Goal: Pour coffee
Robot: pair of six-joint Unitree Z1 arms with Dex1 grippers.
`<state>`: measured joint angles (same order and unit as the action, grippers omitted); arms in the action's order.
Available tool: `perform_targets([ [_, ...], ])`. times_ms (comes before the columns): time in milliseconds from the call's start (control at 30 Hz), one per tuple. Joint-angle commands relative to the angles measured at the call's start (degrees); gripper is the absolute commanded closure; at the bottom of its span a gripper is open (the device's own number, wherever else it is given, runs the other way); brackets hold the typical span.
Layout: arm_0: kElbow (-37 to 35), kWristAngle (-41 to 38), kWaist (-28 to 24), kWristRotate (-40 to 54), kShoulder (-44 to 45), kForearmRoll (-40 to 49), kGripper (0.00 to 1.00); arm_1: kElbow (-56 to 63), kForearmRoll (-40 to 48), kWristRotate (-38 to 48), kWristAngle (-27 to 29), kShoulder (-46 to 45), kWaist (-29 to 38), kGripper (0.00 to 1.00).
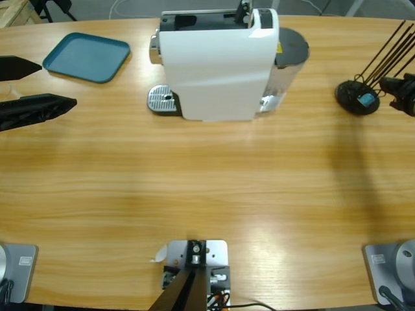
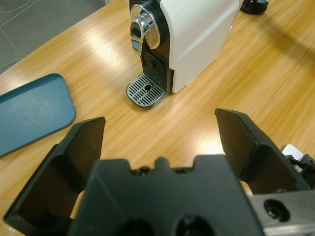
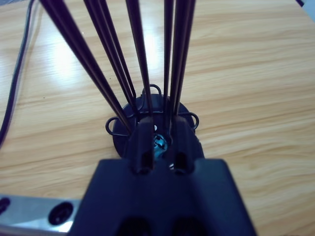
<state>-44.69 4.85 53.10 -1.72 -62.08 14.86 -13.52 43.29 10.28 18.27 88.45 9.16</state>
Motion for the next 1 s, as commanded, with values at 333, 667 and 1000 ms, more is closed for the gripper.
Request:
perform_targets([
  [333, 2.8, 0.0, -0.3, -0.9, 0.7, -1.2, 0.036, -1.9, -6.0, 1.1, -4.0, 2.6, -3.4, 0.52],
  [667, 2.9, 0.0, -0.3, -1.2, 0.8, -1.5, 0.037, -1.5, -3.7, 1.5, -5.6, 6.5, -3.5, 0.533],
  [1000, 2.9, 0.0, -0.3, -1.2, 0.9, -1.5, 0.038, -1.5, -1.1, 1.7, -7.5, 9.6, -4.4, 0.54],
])
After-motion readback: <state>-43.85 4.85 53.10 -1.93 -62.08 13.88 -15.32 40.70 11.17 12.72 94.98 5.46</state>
